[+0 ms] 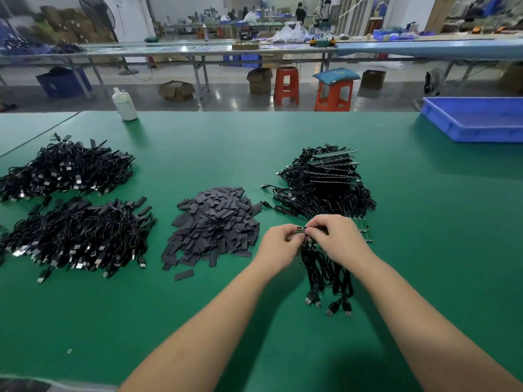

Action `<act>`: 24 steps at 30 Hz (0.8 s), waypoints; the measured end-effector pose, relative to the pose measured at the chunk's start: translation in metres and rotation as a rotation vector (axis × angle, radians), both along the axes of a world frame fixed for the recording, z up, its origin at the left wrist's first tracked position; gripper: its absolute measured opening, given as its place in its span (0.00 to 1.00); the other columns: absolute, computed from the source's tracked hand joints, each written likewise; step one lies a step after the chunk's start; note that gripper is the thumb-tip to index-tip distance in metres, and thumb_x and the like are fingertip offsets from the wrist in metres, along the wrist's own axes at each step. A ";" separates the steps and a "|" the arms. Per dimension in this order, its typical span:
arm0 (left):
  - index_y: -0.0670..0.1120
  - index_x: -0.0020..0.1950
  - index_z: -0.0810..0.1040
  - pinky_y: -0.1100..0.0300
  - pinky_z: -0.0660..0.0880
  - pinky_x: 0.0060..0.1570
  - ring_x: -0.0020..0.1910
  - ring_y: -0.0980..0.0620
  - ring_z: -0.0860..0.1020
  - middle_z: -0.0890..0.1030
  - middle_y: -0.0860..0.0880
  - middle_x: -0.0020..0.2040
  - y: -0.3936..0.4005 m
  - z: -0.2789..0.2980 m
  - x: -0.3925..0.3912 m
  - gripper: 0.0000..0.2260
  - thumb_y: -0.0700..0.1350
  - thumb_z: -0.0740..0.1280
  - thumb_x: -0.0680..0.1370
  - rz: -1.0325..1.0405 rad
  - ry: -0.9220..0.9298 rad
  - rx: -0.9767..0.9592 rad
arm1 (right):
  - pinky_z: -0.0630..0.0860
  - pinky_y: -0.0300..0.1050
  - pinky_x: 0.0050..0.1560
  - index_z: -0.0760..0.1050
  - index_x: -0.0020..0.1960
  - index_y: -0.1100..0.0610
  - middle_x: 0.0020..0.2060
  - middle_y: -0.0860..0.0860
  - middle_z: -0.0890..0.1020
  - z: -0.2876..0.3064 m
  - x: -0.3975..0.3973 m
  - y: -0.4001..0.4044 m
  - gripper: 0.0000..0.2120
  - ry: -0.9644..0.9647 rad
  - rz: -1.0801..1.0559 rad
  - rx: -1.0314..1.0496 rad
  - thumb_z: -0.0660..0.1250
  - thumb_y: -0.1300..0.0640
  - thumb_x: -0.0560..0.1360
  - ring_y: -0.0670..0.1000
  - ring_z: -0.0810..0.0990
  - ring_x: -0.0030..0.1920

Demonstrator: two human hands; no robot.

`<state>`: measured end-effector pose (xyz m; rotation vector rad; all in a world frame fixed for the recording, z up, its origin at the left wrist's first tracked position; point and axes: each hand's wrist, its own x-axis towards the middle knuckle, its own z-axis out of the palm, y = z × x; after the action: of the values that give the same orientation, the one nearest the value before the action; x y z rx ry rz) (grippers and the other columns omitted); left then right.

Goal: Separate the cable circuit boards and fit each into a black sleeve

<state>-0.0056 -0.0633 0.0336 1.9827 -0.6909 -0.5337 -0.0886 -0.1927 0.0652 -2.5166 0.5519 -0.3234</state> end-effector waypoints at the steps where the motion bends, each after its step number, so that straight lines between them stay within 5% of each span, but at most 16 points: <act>1: 0.41 0.47 0.79 0.44 0.79 0.47 0.36 0.50 0.76 0.80 0.42 0.38 0.000 0.000 0.000 0.09 0.47 0.65 0.80 0.006 -0.004 0.008 | 0.76 0.45 0.47 0.83 0.48 0.48 0.40 0.43 0.84 0.000 -0.001 0.000 0.05 -0.005 -0.003 -0.004 0.68 0.53 0.77 0.46 0.79 0.42; 6: 0.40 0.44 0.80 0.44 0.80 0.49 0.37 0.47 0.78 0.83 0.38 0.43 0.001 0.006 -0.002 0.10 0.46 0.66 0.79 0.055 -0.022 0.012 | 0.77 0.45 0.42 0.82 0.46 0.46 0.37 0.43 0.83 0.001 0.001 0.004 0.05 -0.038 -0.032 -0.012 0.68 0.50 0.76 0.45 0.79 0.37; 15: 0.45 0.35 0.76 0.60 0.64 0.28 0.27 0.52 0.67 0.76 0.48 0.29 -0.001 0.016 -0.014 0.14 0.48 0.67 0.79 0.158 -0.170 0.047 | 0.78 0.47 0.45 0.85 0.46 0.51 0.37 0.48 0.84 0.005 0.003 0.013 0.09 -0.055 -0.082 -0.072 0.67 0.51 0.78 0.50 0.81 0.40; 20: 0.46 0.39 0.79 0.51 0.78 0.43 0.39 0.46 0.81 0.84 0.49 0.37 0.005 0.012 -0.012 0.12 0.50 0.66 0.80 0.191 -0.146 -0.035 | 0.76 0.45 0.41 0.83 0.47 0.52 0.37 0.46 0.83 0.007 -0.002 -0.001 0.08 -0.085 -0.143 -0.015 0.66 0.52 0.80 0.48 0.79 0.38; 24: 0.45 0.41 0.81 0.45 0.80 0.52 0.42 0.49 0.84 0.85 0.52 0.39 0.015 0.008 -0.007 0.09 0.45 0.67 0.80 0.144 0.046 -0.227 | 0.70 0.41 0.33 0.82 0.48 0.51 0.35 0.44 0.82 0.009 -0.007 -0.017 0.08 -0.158 -0.227 0.080 0.64 0.53 0.81 0.45 0.77 0.33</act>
<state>-0.0129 -0.0483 0.0418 1.7858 -0.5504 -0.3944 -0.0958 -0.2096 0.0738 -2.3300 0.7718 -0.5670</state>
